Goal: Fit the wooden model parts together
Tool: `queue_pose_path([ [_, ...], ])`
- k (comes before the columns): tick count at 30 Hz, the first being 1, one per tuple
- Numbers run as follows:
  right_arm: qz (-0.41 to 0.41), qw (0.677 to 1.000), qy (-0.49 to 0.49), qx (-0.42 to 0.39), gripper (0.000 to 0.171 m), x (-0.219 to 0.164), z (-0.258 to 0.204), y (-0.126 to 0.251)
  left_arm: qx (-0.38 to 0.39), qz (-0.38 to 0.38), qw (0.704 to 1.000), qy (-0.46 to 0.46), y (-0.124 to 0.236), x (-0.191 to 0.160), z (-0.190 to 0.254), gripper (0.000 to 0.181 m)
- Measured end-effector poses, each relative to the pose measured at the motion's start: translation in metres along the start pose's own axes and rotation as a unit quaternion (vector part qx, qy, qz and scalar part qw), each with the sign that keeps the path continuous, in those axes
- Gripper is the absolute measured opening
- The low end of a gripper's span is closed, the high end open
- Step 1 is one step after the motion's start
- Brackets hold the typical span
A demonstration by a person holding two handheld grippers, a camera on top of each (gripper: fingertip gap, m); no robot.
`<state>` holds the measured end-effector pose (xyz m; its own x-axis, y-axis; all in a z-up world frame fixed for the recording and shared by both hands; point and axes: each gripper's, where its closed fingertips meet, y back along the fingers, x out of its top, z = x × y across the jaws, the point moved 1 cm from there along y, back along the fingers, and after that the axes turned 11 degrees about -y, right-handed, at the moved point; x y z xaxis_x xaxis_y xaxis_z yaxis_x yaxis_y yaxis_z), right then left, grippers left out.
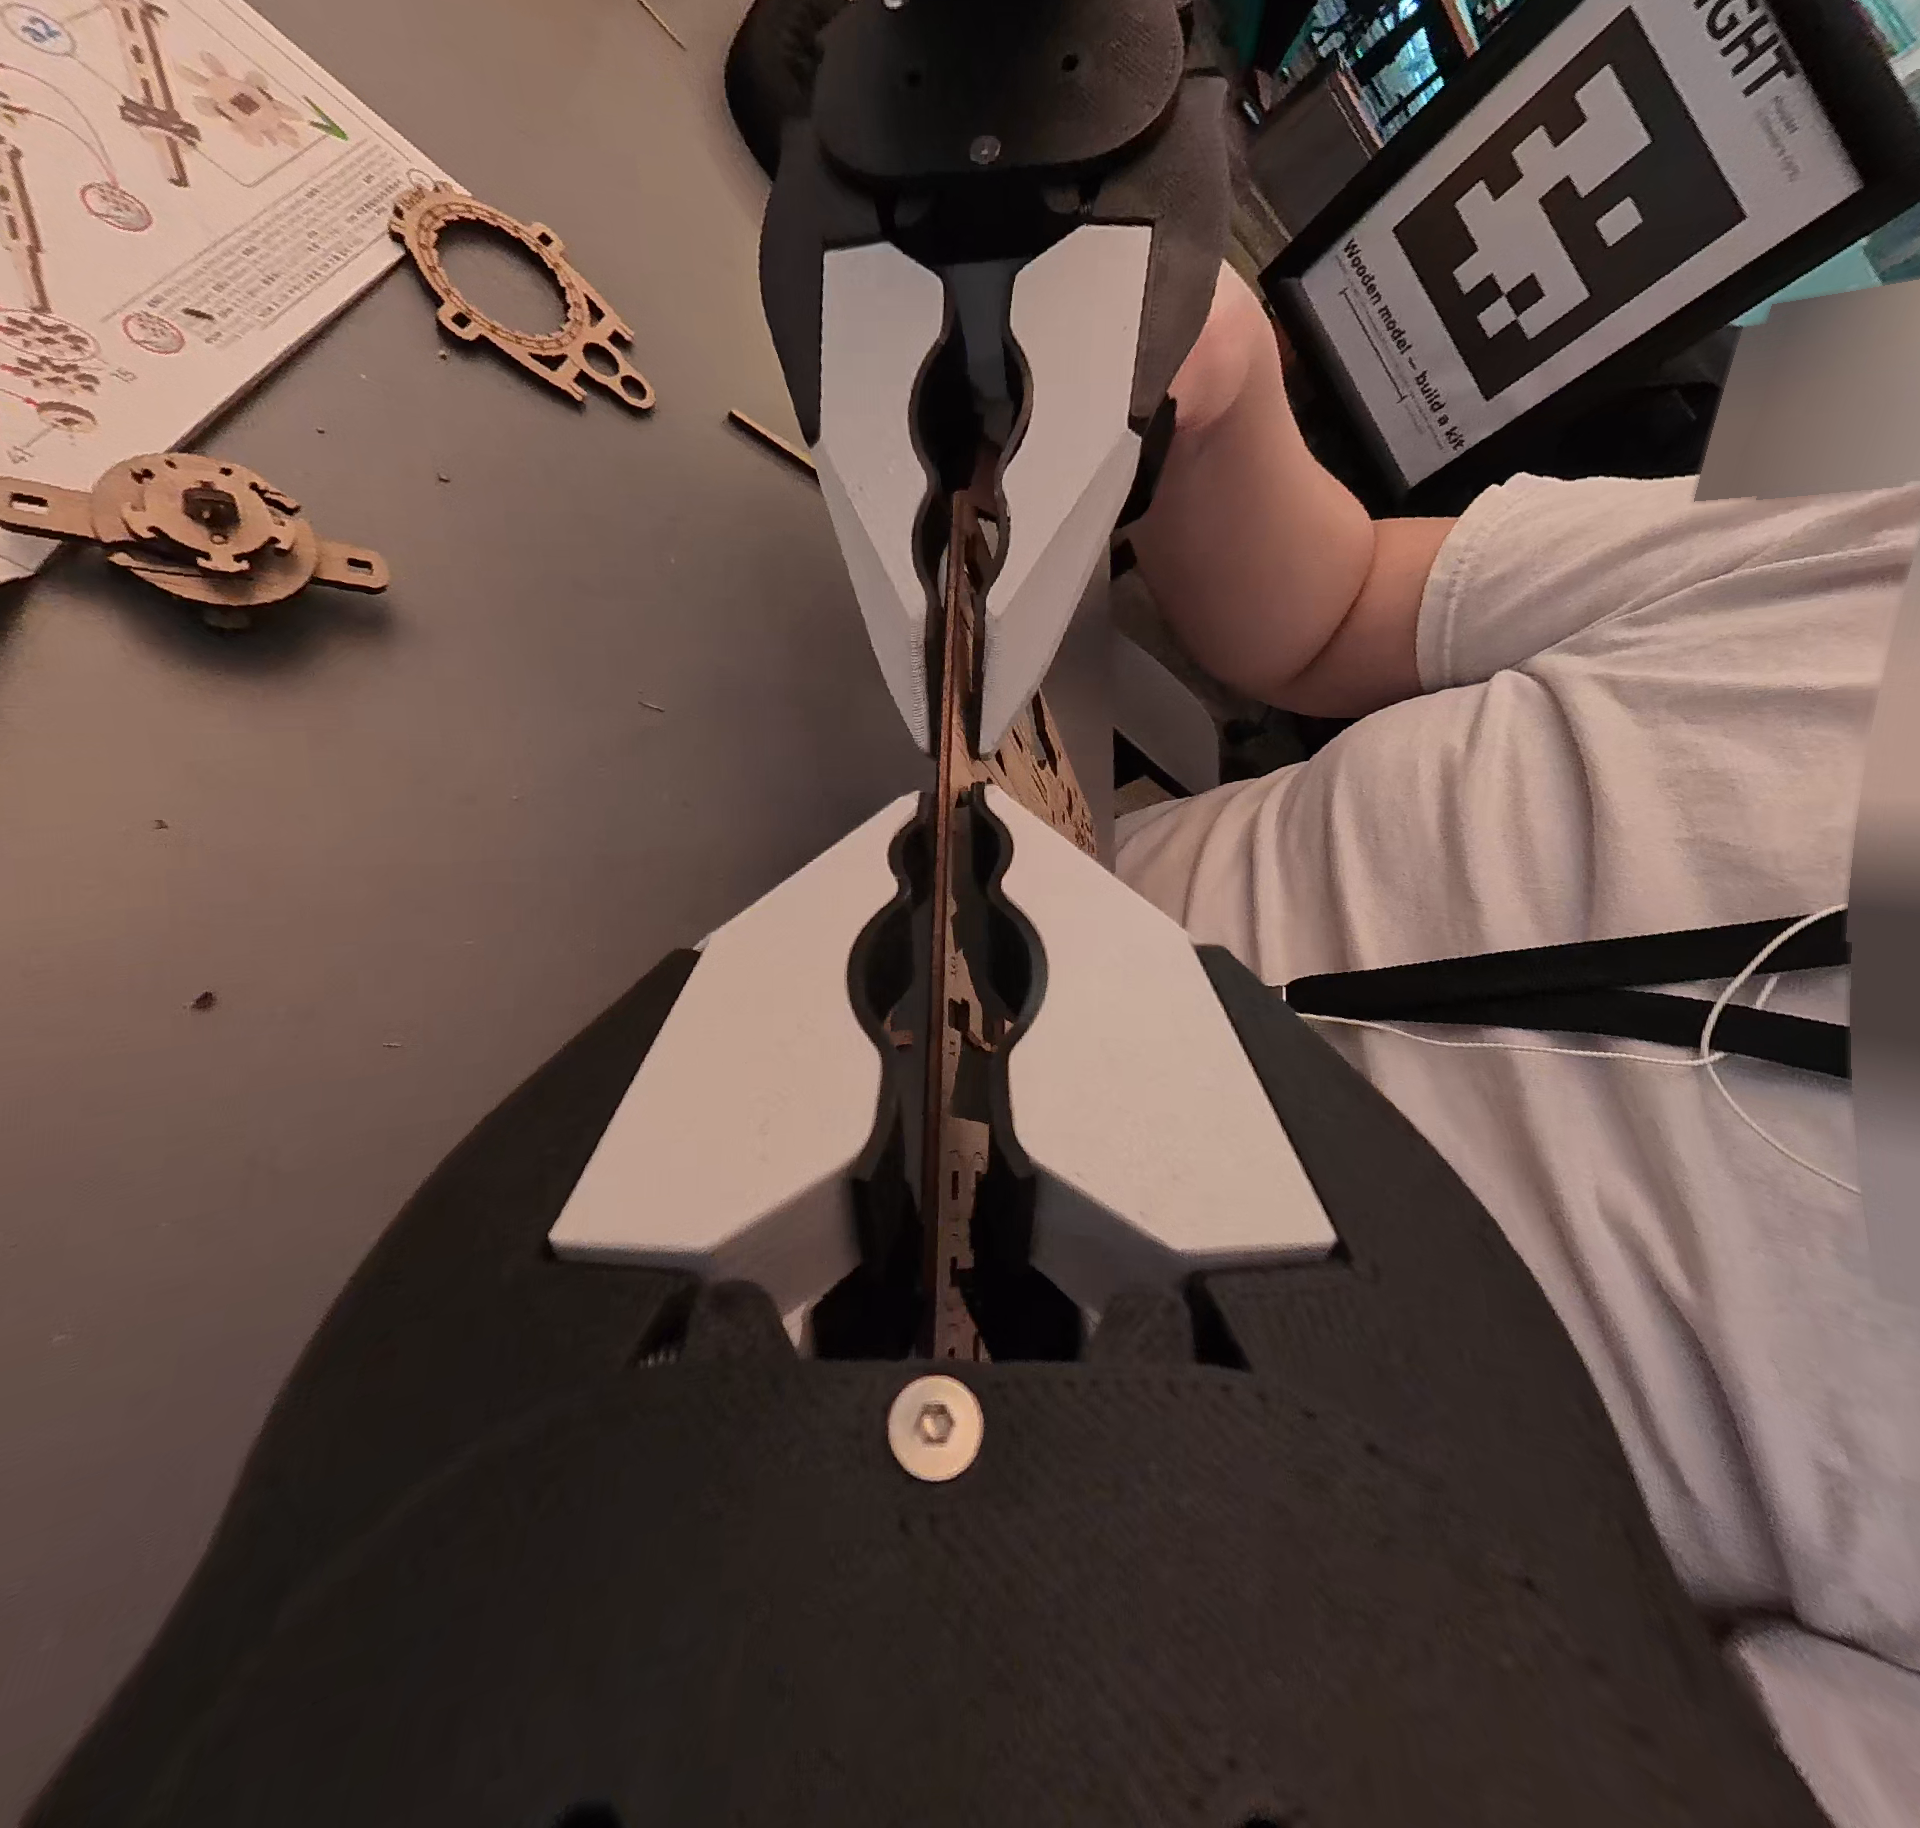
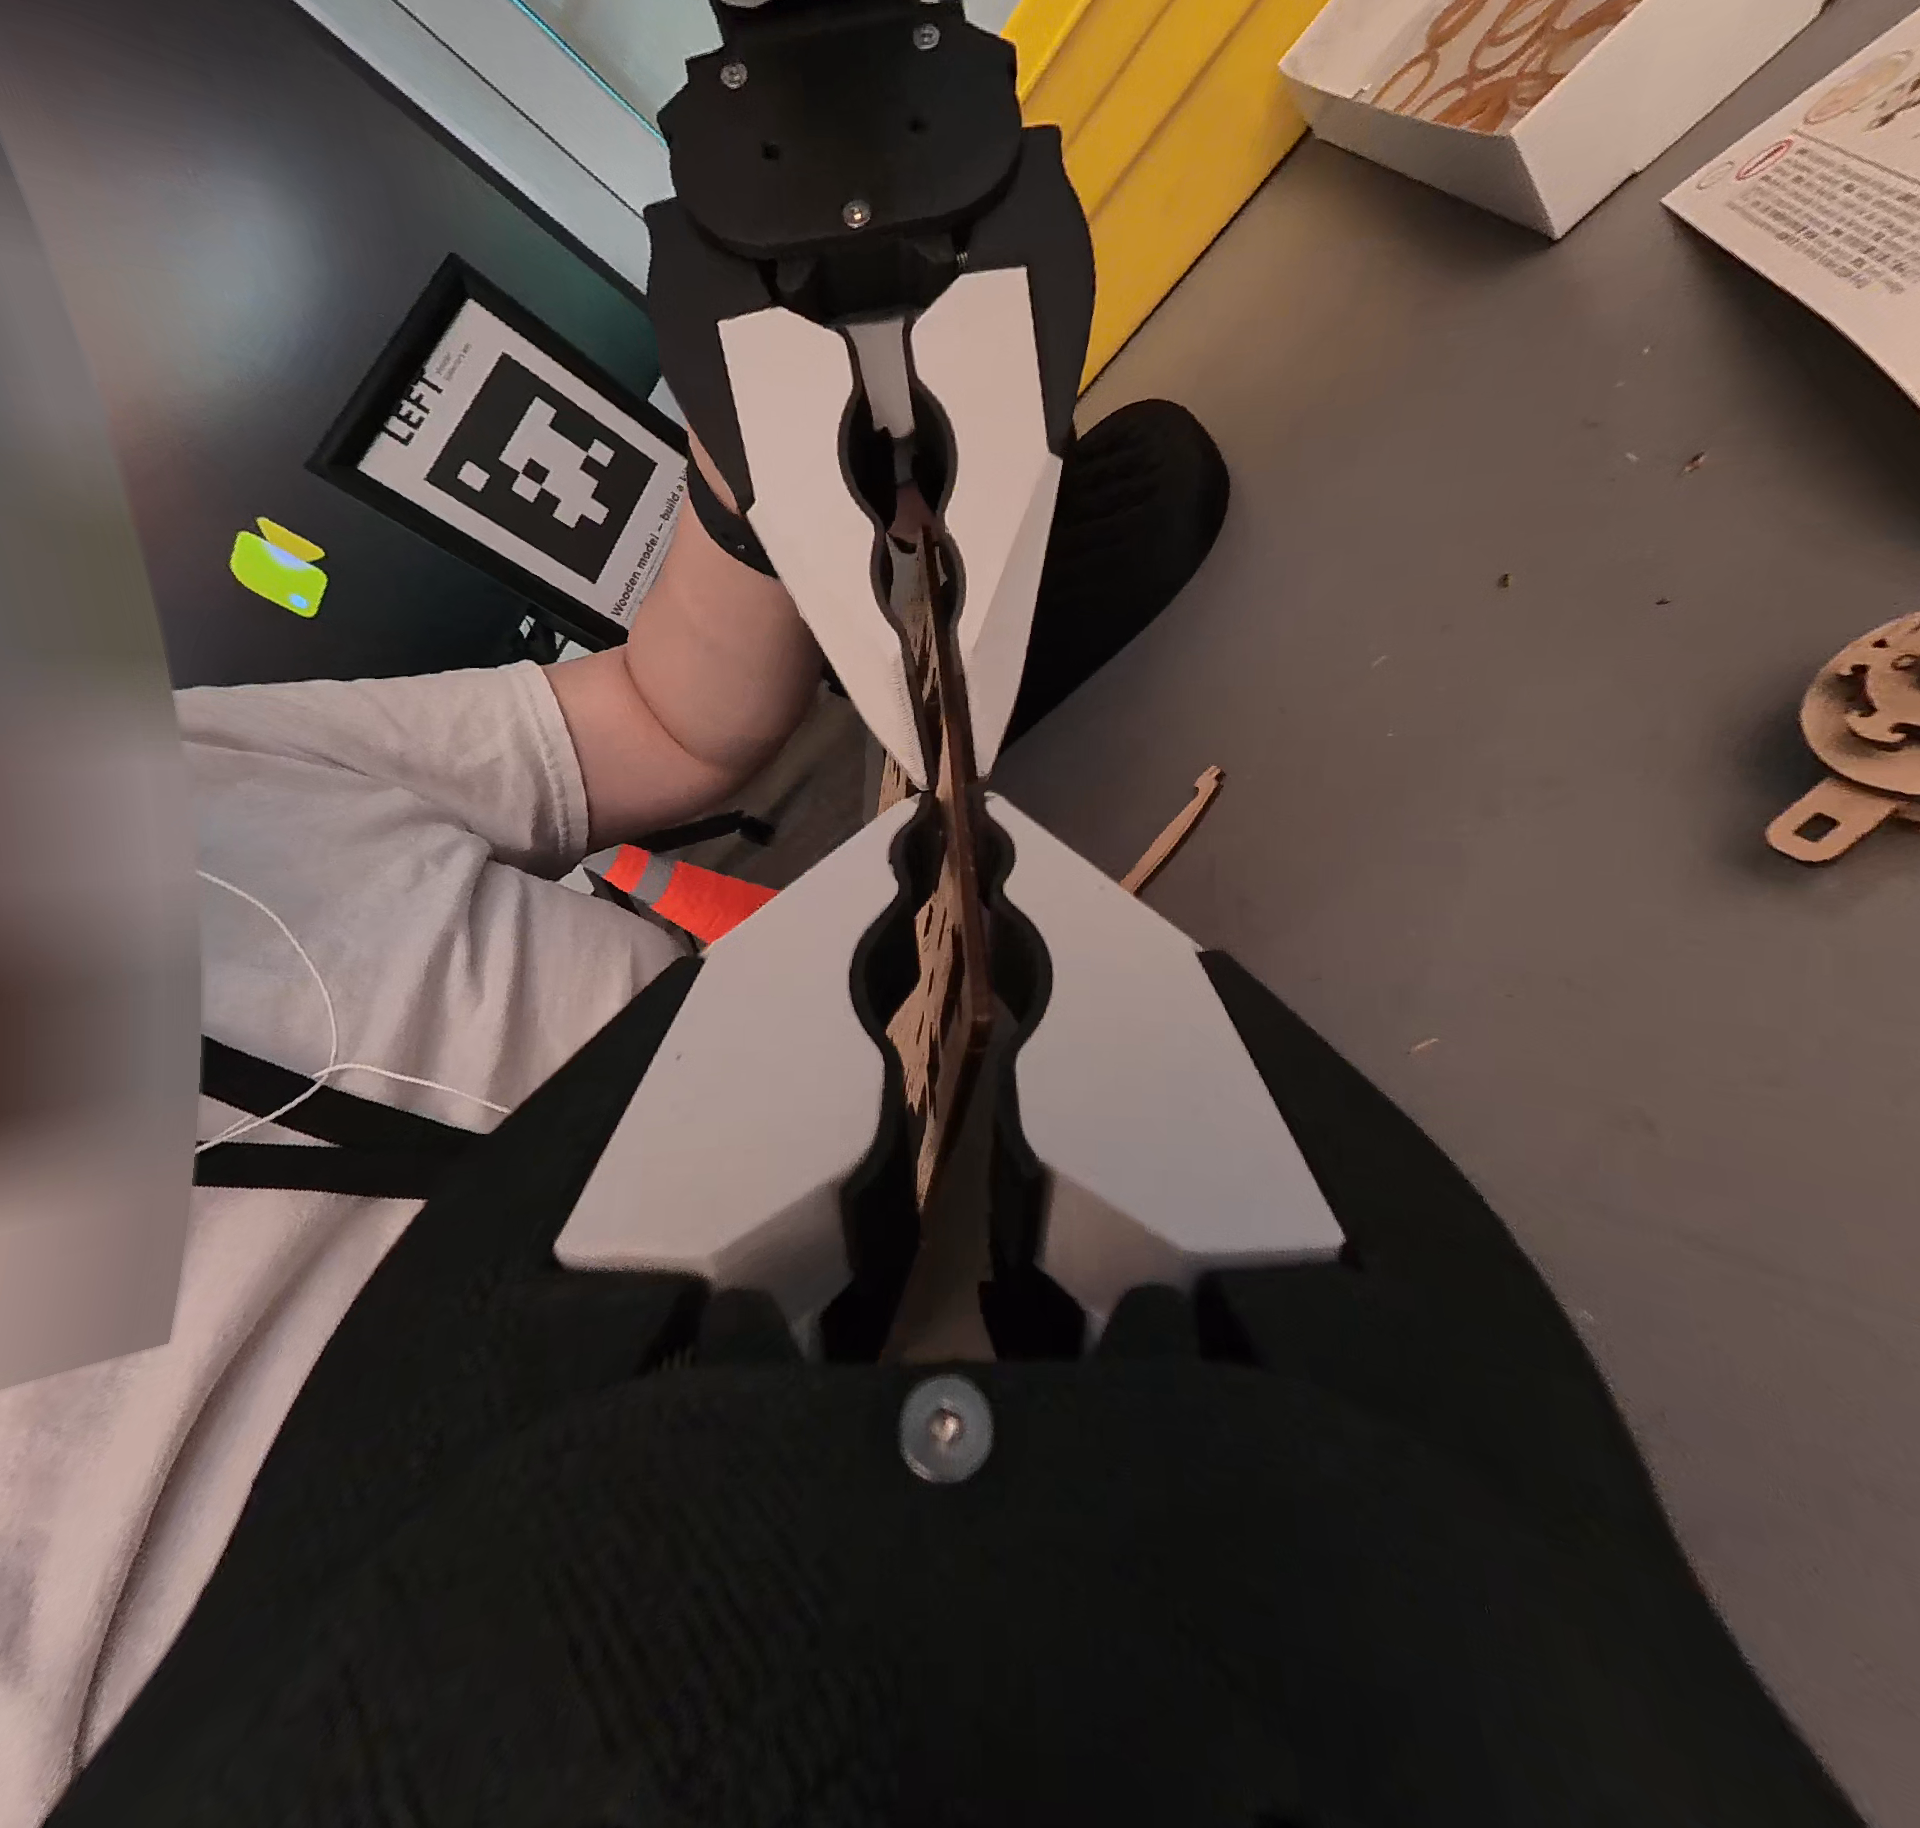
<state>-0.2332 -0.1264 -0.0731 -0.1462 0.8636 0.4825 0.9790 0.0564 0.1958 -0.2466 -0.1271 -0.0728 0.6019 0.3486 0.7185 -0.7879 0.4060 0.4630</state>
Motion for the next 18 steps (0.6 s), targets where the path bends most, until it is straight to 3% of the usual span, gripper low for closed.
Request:
queue_pose_path([
  [5,-0.017,0.999,0.02,-0.021,0.004,-0.003,0.002,-0.002,-0.021,0.006,1.0,0.014,-0.006,-0.001,0.001,0.004],
  [18,-0.039,0.996,0.063,-0.044,0.005,-0.007,0.008,-0.004,0.015,-0.007,1.0,0.019,-0.009,-0.008,0.0,0.003],
])
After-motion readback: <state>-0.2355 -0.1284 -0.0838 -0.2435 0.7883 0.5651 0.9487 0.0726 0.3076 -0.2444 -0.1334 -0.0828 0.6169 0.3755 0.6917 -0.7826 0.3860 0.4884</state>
